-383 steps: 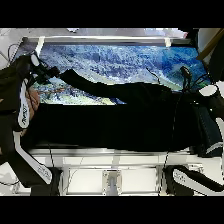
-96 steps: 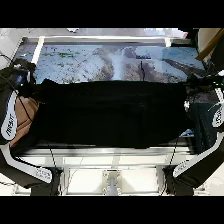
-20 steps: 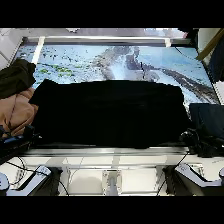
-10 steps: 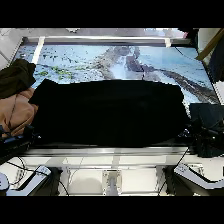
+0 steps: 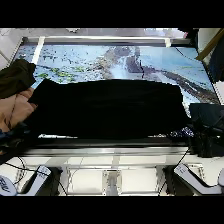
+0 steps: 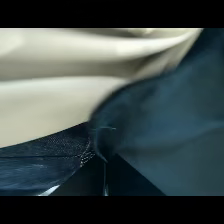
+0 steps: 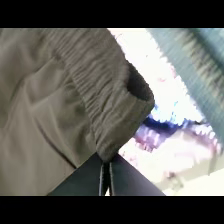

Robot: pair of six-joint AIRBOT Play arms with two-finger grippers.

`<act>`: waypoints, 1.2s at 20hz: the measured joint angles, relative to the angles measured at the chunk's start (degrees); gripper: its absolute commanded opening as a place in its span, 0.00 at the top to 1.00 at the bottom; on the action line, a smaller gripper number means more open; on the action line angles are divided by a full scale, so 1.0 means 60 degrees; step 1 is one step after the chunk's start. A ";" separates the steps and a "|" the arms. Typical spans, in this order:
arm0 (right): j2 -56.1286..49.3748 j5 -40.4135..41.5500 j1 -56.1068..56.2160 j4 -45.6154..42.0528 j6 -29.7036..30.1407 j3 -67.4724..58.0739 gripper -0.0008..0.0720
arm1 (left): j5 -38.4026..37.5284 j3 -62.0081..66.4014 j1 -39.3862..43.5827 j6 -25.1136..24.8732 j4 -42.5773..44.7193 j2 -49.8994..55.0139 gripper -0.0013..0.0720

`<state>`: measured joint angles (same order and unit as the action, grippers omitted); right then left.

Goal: Fold the clothes and pants, and hang the long-sleeved shirts on hangers.

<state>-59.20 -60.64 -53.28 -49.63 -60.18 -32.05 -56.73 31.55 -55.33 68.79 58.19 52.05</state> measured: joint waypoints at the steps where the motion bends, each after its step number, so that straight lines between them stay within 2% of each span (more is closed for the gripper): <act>1: 0.0361 -0.0459 0.0000 -0.0379 -0.0146 -0.0149 0.96 | -0.0233 0.0248 0.0000 0.0018 0.0291 -0.0353 0.98; 5: 0.1949 -0.2641 0.0007 -0.1308 -0.0739 -0.1275 0.96 | -0.0750 0.1231 0.0047 0.0211 0.1016 -0.1468 0.98; 9: 0.2437 -0.3002 0.0448 -0.1253 -0.1457 -0.2648 0.96 | -0.0743 0.2495 0.1060 0.0353 0.1264 -0.1107 0.98; 12: 0.1741 -0.2463 0.1366 -0.1071 -0.1887 -0.3162 0.96 | -0.0025 0.3821 0.2601 0.1045 0.1810 0.0353 0.98; 17: -0.0532 -0.0656 0.2761 -0.0860 -0.2601 -0.3577 0.96 | 0.0776 0.6969 0.4889 0.3366 0.4135 0.4167 0.98; 21: -0.2419 0.0823 0.3752 -0.0674 -0.2801 -0.4262 0.96 | 0.1020 0.9235 0.5865 0.4357 0.4936 0.6794 0.98; 24: -0.3559 0.1847 0.4295 -0.0532 -0.2900 -0.4962 0.96 | 0.1348 1.0247 0.6200 0.4830 0.5133 0.7978 0.98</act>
<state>-80.55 -49.56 -27.51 -52.82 -77.58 -61.82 -48.64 93.03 -18.13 97.78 88.99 99.92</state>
